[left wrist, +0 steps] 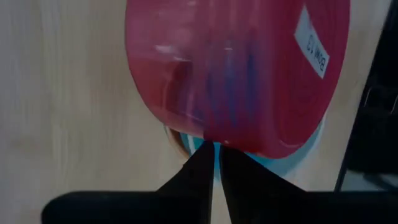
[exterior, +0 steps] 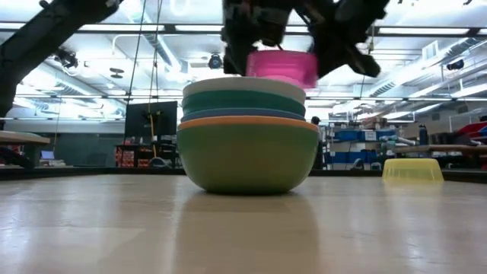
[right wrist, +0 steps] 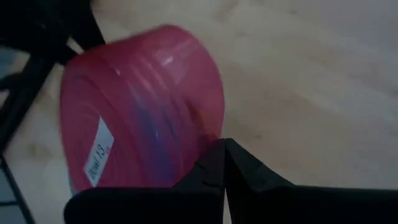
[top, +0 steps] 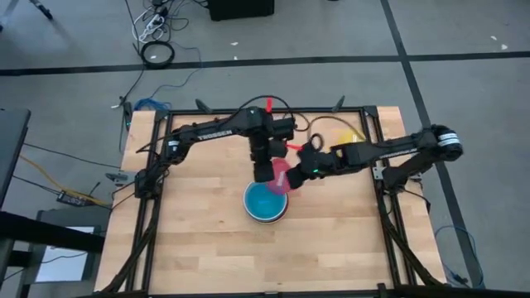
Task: Nest bowls inside each other
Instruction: Stack the pink bowl on top of the blue bowl
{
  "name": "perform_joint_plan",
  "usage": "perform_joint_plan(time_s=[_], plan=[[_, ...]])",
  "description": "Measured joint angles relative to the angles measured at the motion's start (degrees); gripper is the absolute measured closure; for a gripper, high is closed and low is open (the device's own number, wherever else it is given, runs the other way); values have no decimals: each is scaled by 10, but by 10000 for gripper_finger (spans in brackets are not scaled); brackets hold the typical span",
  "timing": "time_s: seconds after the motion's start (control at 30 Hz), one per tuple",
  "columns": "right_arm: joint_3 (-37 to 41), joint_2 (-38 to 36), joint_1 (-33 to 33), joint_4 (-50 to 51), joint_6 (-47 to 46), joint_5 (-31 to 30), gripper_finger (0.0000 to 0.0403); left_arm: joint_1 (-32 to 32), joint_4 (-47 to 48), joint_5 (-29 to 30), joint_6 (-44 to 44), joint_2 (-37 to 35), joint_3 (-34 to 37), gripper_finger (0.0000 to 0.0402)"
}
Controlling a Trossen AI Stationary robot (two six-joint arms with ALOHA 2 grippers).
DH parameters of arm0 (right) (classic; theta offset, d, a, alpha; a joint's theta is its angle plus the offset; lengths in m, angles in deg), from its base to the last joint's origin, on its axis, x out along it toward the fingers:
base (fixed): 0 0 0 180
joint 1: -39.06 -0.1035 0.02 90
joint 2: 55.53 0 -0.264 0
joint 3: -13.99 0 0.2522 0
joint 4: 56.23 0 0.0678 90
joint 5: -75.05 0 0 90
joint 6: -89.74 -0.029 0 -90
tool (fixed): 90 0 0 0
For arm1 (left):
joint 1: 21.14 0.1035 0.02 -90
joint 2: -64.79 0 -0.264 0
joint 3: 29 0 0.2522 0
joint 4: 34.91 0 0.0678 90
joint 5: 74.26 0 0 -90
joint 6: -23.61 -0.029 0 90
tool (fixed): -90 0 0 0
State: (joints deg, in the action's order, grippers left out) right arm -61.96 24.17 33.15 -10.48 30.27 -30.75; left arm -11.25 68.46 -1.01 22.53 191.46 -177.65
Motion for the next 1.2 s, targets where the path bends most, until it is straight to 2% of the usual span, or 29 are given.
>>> perform_joint_plan(time_s=[0.1,0.17,0.23,0.37,0.53,0.67,0.8,1.07,1.2], plan=[[-39,54,-12,-2,16,12,403,-21,32,44,3,-9,2,365],[-56,72,-22,7,23,21,403,-37,20,87,13,-32,33,365],[-64,75,-36,-11,22,23,403,-47,14,94,33,-50,69,365],[-64,78,-48,-47,32,-9,403,-70,15,97,69,-75,122,365],[-65,79,-60,-54,34,-53,403,-111,-5,102,104,-97,150,365],[-65,83,-74,-64,38,-57,403,-141,-12,135,131,-102,152,365],[-65,83,-103,-59,38,-90,403,-170,-21,196,153,-102,153,365],[-64,92,-164,-50,0,-134,403,-222,-85,249,224,-102,209,365],[-64,126,-183,-60,-9,-135,403,-249,-102,300,269,-102,238,365]])
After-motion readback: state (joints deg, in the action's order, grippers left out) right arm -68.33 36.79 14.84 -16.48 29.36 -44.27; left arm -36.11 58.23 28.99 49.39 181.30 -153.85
